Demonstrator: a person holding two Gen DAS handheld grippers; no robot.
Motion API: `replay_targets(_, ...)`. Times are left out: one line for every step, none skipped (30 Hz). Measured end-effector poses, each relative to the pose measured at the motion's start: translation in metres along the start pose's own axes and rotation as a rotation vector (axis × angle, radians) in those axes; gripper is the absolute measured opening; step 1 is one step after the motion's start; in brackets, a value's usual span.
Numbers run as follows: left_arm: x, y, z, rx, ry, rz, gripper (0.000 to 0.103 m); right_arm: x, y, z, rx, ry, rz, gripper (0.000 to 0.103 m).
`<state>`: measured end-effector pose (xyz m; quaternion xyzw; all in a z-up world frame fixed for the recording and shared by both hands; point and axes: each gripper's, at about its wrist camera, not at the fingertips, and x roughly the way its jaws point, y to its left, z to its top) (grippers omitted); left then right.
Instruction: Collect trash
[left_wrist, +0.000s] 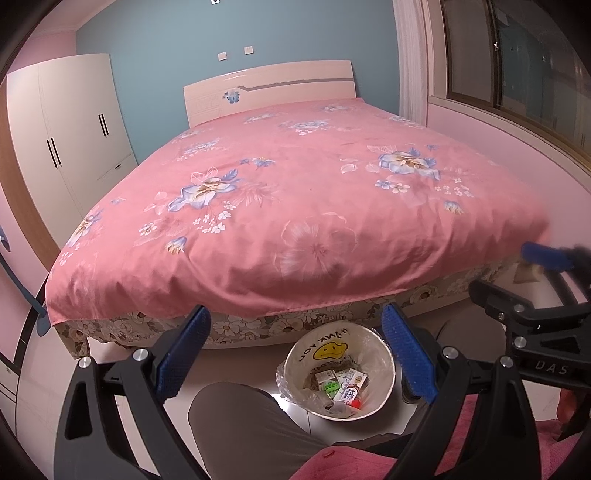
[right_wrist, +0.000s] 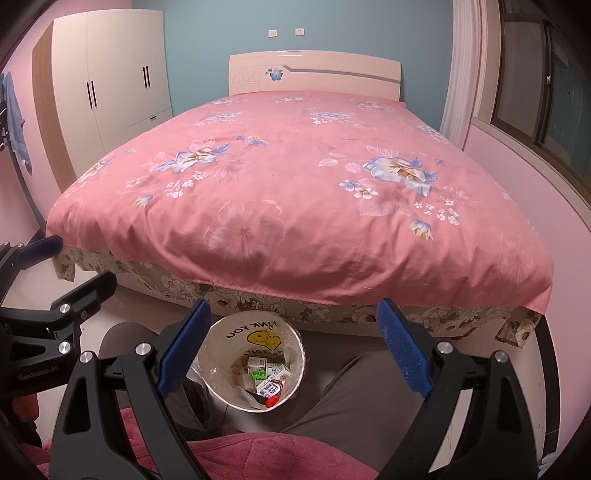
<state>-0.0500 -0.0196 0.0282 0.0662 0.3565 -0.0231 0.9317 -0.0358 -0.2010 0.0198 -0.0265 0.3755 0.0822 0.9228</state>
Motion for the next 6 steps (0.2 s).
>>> replay_targets(0.0007, 0.0001, 0.0003, -0.002, 0.001, -0.002, 0.095, 0.0001, 0.0005, 0.0001, -0.001, -0.001, -0.001, 0.090)
replay_targets(0.0007, 0.0007, 0.0002, -0.006, 0.002, -0.010, 0.095, 0.0002, 0.0004, 0.0002, -0.001, 0.000, 0.000, 0.090)
replay_targets(0.0012, 0.0015, 0.0000, -0.009, 0.005, -0.015, 0.095, 0.0004, -0.0001, 0.0000, 0.000, 0.001, 0.000, 0.090)
replay_targets(0.0014, 0.0022, -0.0003, -0.012, 0.007, -0.017, 0.095, 0.0005, 0.0000, 0.0000, 0.000, 0.001, 0.000, 0.090)
replay_targets(0.0023, 0.0030, -0.0004, -0.013, 0.009, -0.019, 0.095, 0.0008, 0.0003, 0.0001, -0.001, 0.001, 0.001, 0.090)
replay_targets(0.0025, 0.0034, -0.0007, -0.014, 0.011, -0.020, 0.095, 0.0008, 0.0001, 0.0000, -0.001, 0.001, 0.000, 0.090)
